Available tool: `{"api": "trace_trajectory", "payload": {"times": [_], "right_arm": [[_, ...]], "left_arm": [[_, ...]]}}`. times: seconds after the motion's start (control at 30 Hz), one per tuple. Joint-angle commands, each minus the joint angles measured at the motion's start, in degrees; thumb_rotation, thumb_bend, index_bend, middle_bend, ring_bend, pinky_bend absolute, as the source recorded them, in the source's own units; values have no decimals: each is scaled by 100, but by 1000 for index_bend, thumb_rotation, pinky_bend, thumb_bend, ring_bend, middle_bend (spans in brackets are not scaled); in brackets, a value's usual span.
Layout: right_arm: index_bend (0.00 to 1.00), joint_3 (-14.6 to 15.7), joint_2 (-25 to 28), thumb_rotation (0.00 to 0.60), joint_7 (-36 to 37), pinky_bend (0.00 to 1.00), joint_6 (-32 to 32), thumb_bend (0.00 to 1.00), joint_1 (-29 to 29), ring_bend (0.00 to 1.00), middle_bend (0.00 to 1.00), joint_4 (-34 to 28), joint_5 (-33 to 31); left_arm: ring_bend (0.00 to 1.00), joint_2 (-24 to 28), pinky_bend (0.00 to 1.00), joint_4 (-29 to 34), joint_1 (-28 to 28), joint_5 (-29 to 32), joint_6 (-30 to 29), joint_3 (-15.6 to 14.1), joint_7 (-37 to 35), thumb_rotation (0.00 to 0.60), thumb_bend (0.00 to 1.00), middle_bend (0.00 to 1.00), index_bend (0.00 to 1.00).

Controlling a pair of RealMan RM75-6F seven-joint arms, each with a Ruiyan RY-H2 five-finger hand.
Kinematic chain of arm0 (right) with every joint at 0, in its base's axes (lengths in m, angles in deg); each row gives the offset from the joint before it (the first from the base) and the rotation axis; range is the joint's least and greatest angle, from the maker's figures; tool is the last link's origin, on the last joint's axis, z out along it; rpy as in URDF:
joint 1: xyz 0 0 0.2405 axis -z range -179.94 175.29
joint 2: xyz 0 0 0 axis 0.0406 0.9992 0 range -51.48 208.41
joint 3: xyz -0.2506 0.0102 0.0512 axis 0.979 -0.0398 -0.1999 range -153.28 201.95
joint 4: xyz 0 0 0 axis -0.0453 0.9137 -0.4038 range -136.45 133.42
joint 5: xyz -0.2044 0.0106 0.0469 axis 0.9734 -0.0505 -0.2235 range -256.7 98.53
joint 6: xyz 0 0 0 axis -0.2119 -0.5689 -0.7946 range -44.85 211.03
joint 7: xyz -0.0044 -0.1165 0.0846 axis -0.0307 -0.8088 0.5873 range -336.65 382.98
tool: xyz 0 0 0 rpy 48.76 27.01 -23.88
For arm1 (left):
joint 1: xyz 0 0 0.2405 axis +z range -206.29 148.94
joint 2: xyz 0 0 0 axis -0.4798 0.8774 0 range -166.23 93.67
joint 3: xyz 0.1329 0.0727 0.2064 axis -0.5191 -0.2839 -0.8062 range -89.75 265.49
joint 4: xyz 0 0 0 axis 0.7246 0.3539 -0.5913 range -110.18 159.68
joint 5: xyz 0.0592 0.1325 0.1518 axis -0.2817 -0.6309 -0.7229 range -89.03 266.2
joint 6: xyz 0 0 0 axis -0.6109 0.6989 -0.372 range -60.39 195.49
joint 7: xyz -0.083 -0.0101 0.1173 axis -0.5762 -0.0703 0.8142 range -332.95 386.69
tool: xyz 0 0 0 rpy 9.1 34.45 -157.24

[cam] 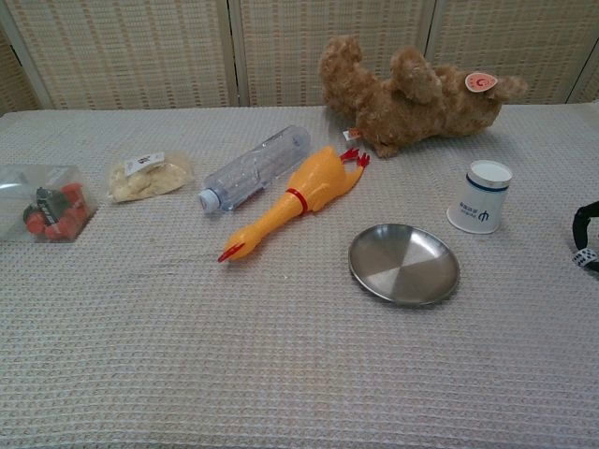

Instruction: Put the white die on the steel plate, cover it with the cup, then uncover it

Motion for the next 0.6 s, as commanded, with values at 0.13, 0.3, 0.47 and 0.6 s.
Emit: {"api": "trace_trajectory", "payload": {"times": [0.13, 0.3, 0.47, 0.6], "right_arm": [[663, -12, 31, 600, -103, 980, -243, 261, 57, 958, 888, -124, 21], [672, 82, 354, 600, -417, 981, -757, 268, 95, 958, 888, -970, 256], [672, 139, 963, 600, -1654, 981, -535, 268, -126, 958, 889, -2559, 391], [672, -59, 1189, 600, -2558, 981, -115, 268, -336, 958, 888, -3571, 148]], "left_arm": [[343, -2, 549, 4, 2, -7, -14, 1, 9, 600, 360, 383, 257], [342, 5, 549, 15, 9, 7, -26, 9, -6, 600, 358, 383, 257], [343, 9, 550, 20, 8, -5, -27, 5, -22, 600, 360, 383, 257], [343, 18, 549, 12, 11, -21, -34, 2, -64, 600, 358, 383, 257]]}}
